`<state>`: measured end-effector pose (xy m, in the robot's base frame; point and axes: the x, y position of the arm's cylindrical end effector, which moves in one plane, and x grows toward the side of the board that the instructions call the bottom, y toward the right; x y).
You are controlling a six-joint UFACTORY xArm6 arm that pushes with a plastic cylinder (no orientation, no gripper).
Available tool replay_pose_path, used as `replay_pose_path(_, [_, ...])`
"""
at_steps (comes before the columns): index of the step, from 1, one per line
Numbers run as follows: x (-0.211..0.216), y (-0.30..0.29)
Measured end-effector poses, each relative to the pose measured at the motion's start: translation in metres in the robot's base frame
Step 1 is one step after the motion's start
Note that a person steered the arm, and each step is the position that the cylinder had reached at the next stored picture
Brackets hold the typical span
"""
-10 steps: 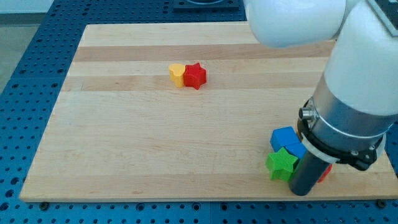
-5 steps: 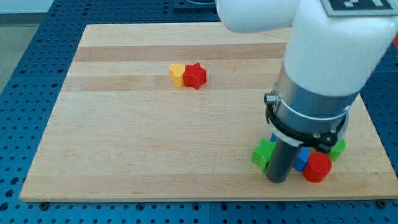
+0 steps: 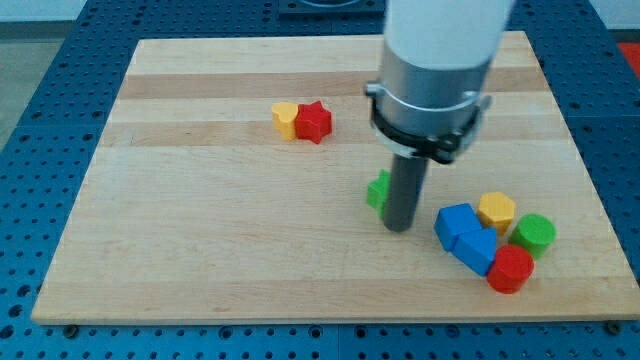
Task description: Push the green star towards top right
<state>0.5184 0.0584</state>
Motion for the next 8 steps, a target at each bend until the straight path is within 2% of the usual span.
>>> replay_pose_path(1, [-0.022, -0.027])
replay_pose_path(2, [-0.036, -0.030])
replay_pose_path(8, [-0.066, -0.014])
